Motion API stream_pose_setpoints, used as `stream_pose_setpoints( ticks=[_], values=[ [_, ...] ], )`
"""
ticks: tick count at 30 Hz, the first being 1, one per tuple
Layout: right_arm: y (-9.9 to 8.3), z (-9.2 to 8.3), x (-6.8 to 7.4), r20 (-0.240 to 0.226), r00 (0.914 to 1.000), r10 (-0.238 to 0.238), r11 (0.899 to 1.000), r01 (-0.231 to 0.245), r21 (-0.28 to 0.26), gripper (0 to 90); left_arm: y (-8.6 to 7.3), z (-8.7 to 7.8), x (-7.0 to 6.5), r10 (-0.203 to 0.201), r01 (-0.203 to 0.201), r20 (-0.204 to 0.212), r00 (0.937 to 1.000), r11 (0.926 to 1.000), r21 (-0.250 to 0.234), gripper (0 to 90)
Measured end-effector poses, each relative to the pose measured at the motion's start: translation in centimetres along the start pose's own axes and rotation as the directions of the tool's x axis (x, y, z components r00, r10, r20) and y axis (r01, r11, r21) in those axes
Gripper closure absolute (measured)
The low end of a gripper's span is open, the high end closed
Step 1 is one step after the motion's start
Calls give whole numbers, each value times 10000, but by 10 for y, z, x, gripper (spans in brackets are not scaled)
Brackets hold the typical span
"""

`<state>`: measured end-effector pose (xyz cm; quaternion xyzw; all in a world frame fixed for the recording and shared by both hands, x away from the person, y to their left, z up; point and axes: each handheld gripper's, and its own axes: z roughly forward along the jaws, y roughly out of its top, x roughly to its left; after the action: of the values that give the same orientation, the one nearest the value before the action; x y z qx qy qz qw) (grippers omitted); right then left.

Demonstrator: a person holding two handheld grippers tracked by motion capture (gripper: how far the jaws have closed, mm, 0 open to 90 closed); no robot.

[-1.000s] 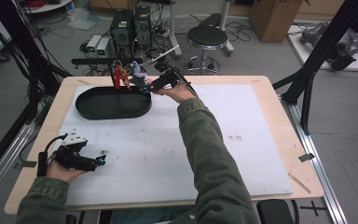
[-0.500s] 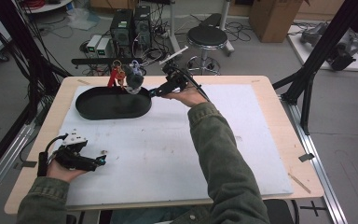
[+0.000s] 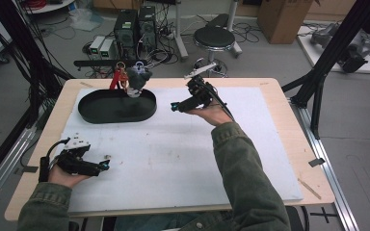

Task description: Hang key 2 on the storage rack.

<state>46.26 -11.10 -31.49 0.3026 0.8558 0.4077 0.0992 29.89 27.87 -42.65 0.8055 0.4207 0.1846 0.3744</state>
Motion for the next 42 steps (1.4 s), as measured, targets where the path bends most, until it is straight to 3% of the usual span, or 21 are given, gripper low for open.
stream_pose_setpoints(
  ticks=[8,15,21,30,32,42],
  values=[
    [-28,-22,-5,112,9990,441,9970,-432,-649,4,0,-1,-1,-60,60,-6,10000,10000,-40,17],
    [-47,-40,-8,337,9984,456,9945,-422,-959,4,-1,-2,-1,-100,100,-20,9999,9999,-41,17],
    [-69,-52,-12,796,9956,496,9919,-398,-1208,4,-1,-2,-2,-139,139,-14,9999,9999,27,17],
    [-107,-71,-17,1276,9874,939,9838,-724,-1643,4,-1,-3,-3,-260,260,-51,9996,9997,-19,17],
    [-114,-76,-16,1393,9861,907,9790,-626,-1941,4,-2,-3,-3,-334,334,-71,9994,9994,-43,17],
    [-150,-96,-17,1903,9738,1246,9692,-783,-2335,4,-3,-5,-2,-382,381,-127,9992,9992,-92,17]
  ],
)
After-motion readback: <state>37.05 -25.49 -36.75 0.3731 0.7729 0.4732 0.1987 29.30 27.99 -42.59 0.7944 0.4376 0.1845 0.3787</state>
